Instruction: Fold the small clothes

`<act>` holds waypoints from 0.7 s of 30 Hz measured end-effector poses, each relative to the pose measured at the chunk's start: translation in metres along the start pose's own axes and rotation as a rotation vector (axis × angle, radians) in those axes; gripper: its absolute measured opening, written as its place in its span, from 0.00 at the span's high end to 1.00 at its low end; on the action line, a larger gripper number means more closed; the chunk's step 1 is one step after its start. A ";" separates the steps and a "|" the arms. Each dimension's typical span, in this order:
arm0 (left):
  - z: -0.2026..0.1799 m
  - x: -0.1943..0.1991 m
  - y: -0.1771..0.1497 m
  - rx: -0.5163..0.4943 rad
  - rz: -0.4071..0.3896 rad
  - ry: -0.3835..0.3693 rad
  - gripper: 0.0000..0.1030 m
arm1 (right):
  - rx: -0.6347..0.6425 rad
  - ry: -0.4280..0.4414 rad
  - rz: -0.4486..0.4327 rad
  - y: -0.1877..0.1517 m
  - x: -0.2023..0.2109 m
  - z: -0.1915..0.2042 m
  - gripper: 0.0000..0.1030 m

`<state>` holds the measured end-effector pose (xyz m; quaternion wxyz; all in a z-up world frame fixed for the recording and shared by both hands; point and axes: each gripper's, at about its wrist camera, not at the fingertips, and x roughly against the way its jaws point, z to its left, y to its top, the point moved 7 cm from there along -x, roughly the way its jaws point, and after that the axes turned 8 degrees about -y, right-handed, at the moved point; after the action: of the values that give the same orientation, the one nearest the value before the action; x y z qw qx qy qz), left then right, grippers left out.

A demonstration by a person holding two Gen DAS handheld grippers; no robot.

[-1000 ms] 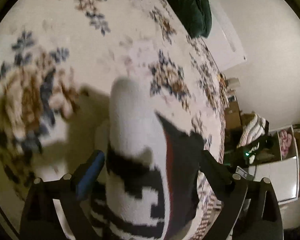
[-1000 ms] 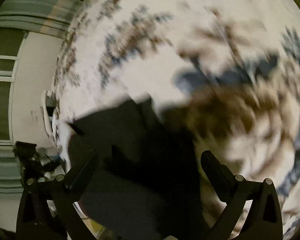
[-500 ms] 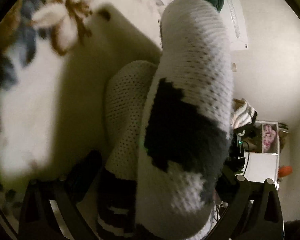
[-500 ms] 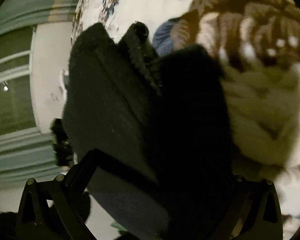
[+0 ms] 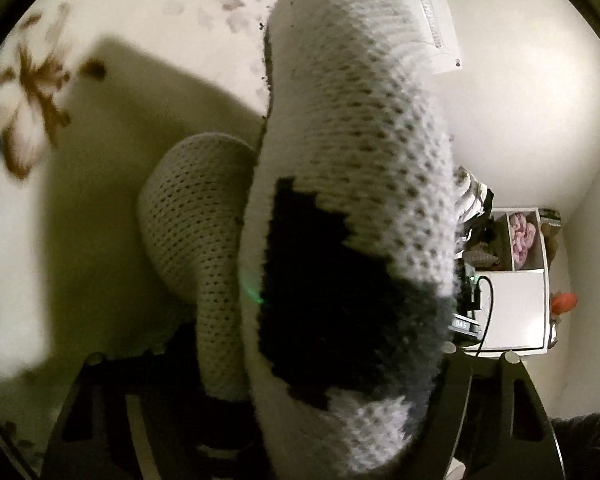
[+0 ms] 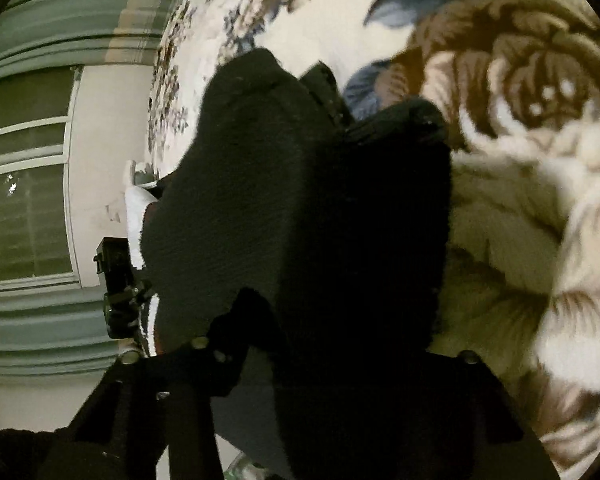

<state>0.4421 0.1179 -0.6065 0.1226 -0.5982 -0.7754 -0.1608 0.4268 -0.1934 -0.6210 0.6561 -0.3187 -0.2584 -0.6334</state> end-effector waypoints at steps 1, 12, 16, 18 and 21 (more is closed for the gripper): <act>-0.003 0.000 0.001 -0.003 0.002 0.002 0.28 | 0.007 -0.001 -0.012 -0.002 0.005 0.005 0.60; -0.082 -0.024 0.063 -0.142 0.052 -0.002 0.30 | -0.034 0.053 -0.181 0.024 0.080 0.016 0.67; -0.110 -0.064 0.105 -0.197 0.099 0.010 0.29 | -0.074 0.045 -0.260 0.057 0.113 0.008 0.67; -0.127 -0.095 0.133 -0.225 0.139 0.015 0.30 | -0.101 0.039 -0.295 0.076 0.130 -0.001 0.67; -0.153 -0.140 0.163 -0.265 0.187 0.013 0.30 | -0.151 0.028 -0.353 0.107 0.158 -0.017 0.68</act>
<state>0.6352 -0.0288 -0.5031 0.0620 -0.6777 -0.6874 -0.2536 0.5420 -0.3121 -0.5244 0.5125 -0.3079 -0.2530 -0.7606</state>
